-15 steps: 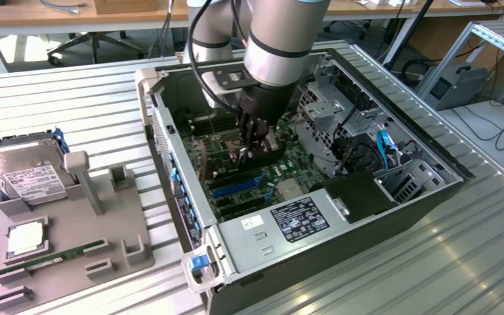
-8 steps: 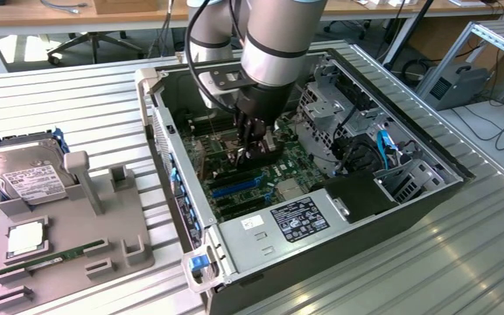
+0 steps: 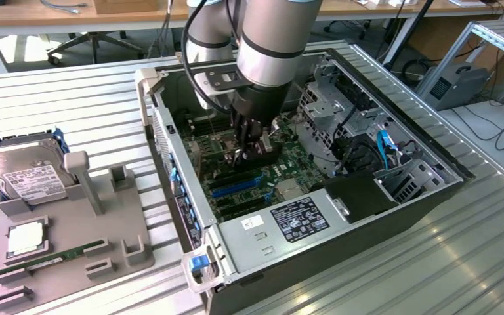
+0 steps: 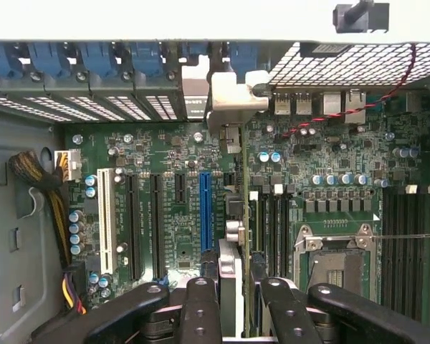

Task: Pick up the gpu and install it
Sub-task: 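Insert the gpu into the slot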

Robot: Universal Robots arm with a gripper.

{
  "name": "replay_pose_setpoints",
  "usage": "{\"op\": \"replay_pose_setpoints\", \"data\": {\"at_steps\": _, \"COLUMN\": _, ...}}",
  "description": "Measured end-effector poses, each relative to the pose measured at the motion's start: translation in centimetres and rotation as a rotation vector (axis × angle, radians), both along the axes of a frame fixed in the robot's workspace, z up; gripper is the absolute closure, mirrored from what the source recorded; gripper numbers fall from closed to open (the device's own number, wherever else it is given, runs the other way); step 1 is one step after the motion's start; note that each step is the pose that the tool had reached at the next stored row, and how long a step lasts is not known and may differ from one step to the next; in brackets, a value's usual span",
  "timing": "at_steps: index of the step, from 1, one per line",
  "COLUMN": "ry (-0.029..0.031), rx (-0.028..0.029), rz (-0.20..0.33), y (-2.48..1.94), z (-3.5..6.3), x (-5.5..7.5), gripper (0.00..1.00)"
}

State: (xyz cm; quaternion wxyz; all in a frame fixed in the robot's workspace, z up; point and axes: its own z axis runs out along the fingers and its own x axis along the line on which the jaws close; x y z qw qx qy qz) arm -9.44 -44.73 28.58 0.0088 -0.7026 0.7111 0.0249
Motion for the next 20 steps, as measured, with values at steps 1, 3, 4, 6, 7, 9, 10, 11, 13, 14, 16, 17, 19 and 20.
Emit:
{"op": "replay_pose_setpoints", "data": {"at_steps": 1, "ry": 0.0, "rx": -0.006, "rz": 0.0, "y": 0.0, "z": 0.0, "x": 0.0, "gripper": 0.73}}
{"op": "replay_pose_setpoints", "data": {"at_steps": 3, "ry": 0.0, "rx": -0.0197, "rz": -0.001, "y": 0.02, "z": -0.01, "x": 0.01, "gripper": 0.73}}
{"op": "replay_pose_setpoints", "data": {"at_steps": 4, "ry": 0.0, "rx": -0.0212, "rz": -0.002, "y": 0.03, "z": -0.01, "x": 0.01, "gripper": 0.73}}
{"op": "replay_pose_setpoints", "data": {"at_steps": 6, "ry": 0.0001, "rx": -0.0215, "rz": -0.012, "y": 0.04, "z": -0.02, "x": 0.01, "gripper": 0.73}}
{"op": "replay_pose_setpoints", "data": {"at_steps": 7, "ry": 0.0003, "rx": -0.0216, "rz": -0.024, "y": 0.04, "z": -0.03, "x": 0.0, "gripper": 0.73}}
{"op": "replay_pose_setpoints", "data": {"at_steps": 9, "ry": 0.0005, "rx": -0.0217, "rz": -0.043, "y": 0.05, "z": -0.04, "x": 0.01, "gripper": 0.73}}
{"op": "replay_pose_setpoints", "data": {"at_steps": 10, "ry": 0.0003, "rx": -0.0221, "rz": -0.044, "y": 0.06, "z": -0.05, "x": 0.01, "gripper": 0.73}}
{"op": "replay_pose_setpoints", "data": {"at_steps": 11, "ry": 0.0002, "rx": -0.0318, "rz": -0.044, "y": 0.1, "z": -0.04, "x": 0.0, "gripper": 0.73}}
{"op": "replay_pose_setpoints", "data": {"at_steps": 13, "ry": -0.0002, "rx": -0.0552, "rz": -0.044, "y": 0.2, "z": -0.04, "x": 0.01, "gripper": 0.73}}
{"op": "replay_pose_setpoints", "data": {"at_steps": 14, "ry": -0.0003, "rx": -0.0594, "rz": -0.044, "y": 0.28, "z": -0.04, "x": 0.01, "gripper": 0.73}}
{"op": "replay_pose_setpoints", "data": {"at_steps": 16, "ry": -0.0004, "rx": -0.0596, "rz": -0.044, "y": 0.43, "z": -0.05, "x": 0.01, "gripper": 0.73}}
{"op": "replay_pose_setpoints", "data": {"at_steps": 17, "ry": -0.0004, "rx": -0.0597, "rz": -0.044, "y": 0.49, "z": -0.04, "x": 0.01, "gripper": 0.73}}
{"op": "replay_pose_setpoints", "data": {"at_steps": 19, "ry": -0.0004, "rx": -0.0597, "rz": -0.043, "y": 0.49, "z": -0.05, "x": 0.01, "gripper": 0.73}}
{"op": "replay_pose_setpoints", "data": {"at_steps": 20, "ry": -0.0006, "rx": -0.0597, "rz": -0.038, "y": 0.49, "z": -0.05, "x": 0.01, "gripper": 0.73}}
